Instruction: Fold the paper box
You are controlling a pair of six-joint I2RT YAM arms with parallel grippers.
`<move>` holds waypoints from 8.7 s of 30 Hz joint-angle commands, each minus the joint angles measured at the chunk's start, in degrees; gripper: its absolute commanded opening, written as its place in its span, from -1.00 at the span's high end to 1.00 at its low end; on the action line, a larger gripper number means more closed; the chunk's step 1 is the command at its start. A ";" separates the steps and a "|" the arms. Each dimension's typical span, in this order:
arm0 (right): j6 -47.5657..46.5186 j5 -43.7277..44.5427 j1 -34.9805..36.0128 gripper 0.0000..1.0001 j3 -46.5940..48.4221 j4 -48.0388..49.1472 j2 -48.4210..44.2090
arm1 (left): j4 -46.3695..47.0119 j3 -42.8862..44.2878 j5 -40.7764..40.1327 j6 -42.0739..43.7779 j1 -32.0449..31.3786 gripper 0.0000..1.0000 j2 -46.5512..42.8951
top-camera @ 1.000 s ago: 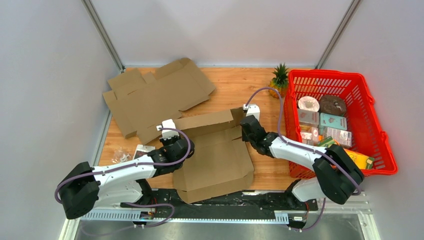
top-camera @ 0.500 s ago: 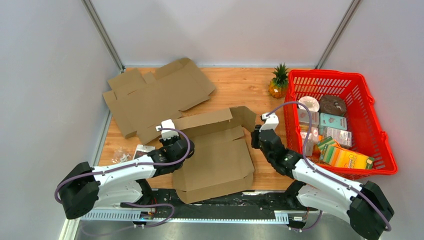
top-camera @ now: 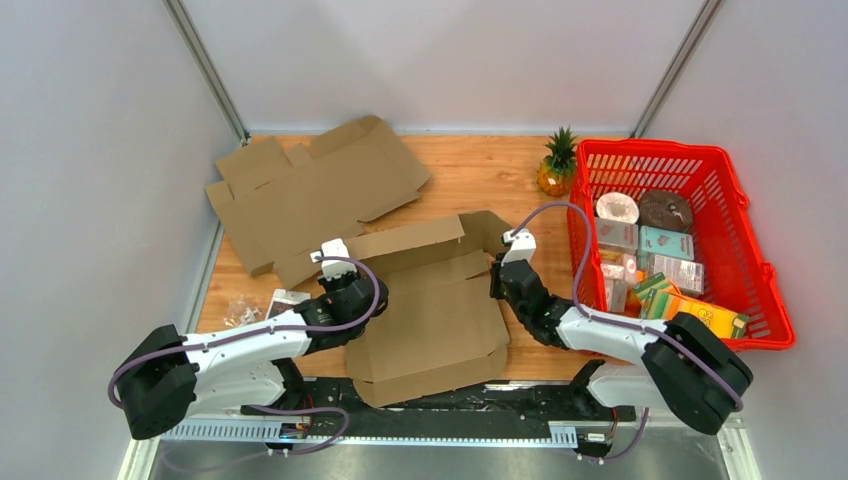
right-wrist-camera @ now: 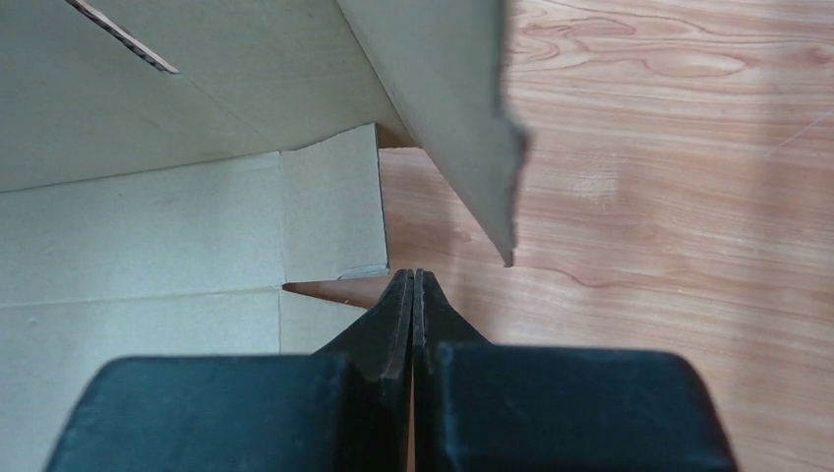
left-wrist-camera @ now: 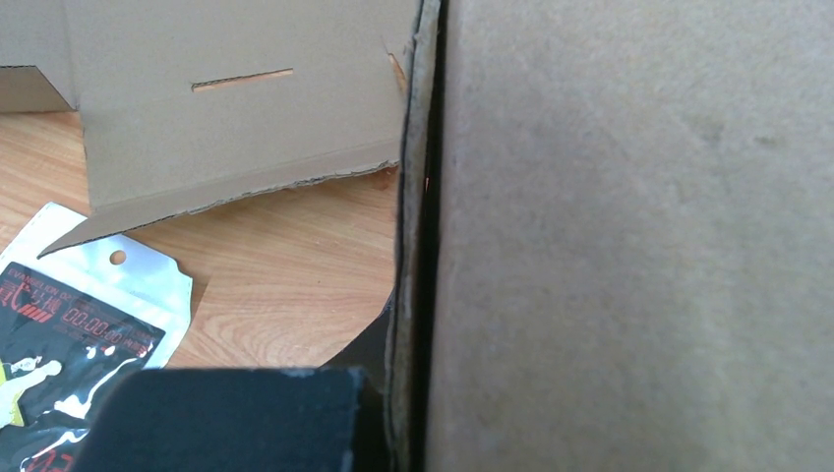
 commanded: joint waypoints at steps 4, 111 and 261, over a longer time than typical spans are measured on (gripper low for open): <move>-1.82 1.64 0.00 1.00 1.48 10.31 4.42 | 2.42 1.27 -0.72 -1.59 0.03 1.00 -1.10; 3.28 0.06 -0.26 -0.18 11.51 -24.34 -11.32 | 2.86 4.17 -3.97 2.01 -3.40 1.00 2.42; -9.47 12.01 -7.10 -0.44 33.30 -49.37 -12.91 | 53.57 16.74 26.44 16.16 -19.04 1.00 52.87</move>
